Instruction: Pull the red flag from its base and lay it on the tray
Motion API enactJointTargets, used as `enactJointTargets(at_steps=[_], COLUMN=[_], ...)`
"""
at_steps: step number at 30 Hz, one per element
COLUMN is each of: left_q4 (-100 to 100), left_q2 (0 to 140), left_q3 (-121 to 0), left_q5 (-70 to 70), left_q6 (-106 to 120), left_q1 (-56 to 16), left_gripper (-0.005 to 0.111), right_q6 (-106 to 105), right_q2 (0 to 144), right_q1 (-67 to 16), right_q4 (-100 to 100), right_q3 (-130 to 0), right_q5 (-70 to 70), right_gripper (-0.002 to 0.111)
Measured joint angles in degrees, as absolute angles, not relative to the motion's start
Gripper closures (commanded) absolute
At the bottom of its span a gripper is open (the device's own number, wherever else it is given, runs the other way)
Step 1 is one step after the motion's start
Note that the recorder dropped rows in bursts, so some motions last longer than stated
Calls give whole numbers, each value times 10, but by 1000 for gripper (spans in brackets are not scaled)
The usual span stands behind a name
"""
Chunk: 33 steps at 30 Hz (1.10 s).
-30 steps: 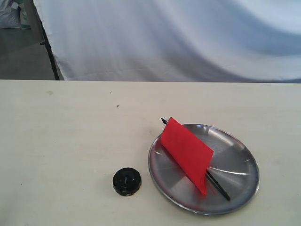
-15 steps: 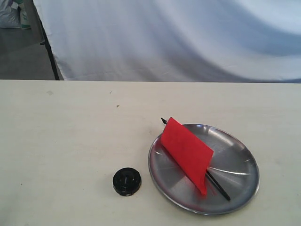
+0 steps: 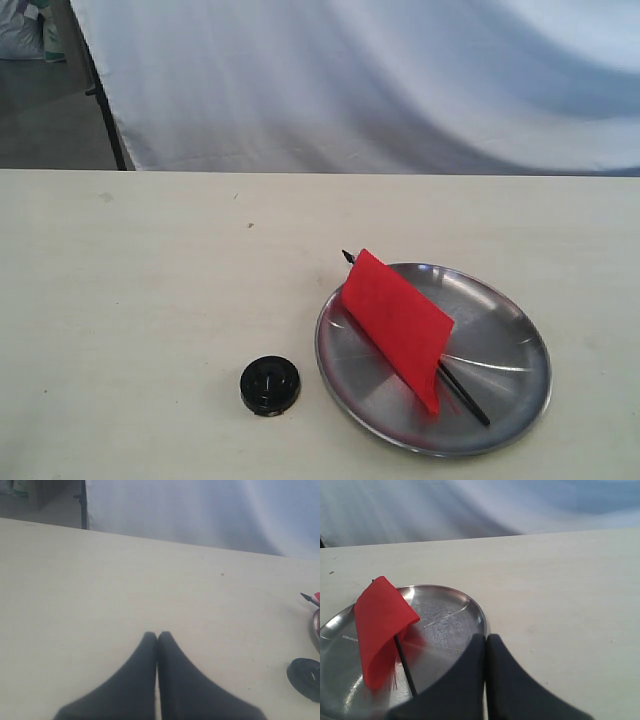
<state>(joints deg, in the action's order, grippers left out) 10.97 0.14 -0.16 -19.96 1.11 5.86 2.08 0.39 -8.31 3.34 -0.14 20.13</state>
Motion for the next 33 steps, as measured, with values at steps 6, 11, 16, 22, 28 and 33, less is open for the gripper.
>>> enactJointTargets(at_steps=[6, 11, 16, 22, 28, 33], left_q4=[110, 110, 110, 110, 110, 110], left_q2=[1, 1, 1, 1, 1, 1], left_q3=[-2, -2, -2, -2, -2, -2], left_q5=[-200, -200, -200, -200, -200, -200], left_q6=[11, 11, 11, 11, 11, 11], left_q1=[59, 59, 59, 59, 59, 59], left_gripper=[107, 107, 107, 107, 107, 107], right_q6=[21, 21, 21, 21, 21, 21], right_q2=[4, 4, 4, 4, 4, 4], right_q1=[-95, -98, -98, -98, -98, -98], right_q4=[33, 33, 33, 33, 33, 33], right_q3=[-1, -1, -1, -1, -1, -1], right_q5=[201, 201, 201, 201, 201, 201], right_gripper=[109, 109, 109, 109, 109, 109])
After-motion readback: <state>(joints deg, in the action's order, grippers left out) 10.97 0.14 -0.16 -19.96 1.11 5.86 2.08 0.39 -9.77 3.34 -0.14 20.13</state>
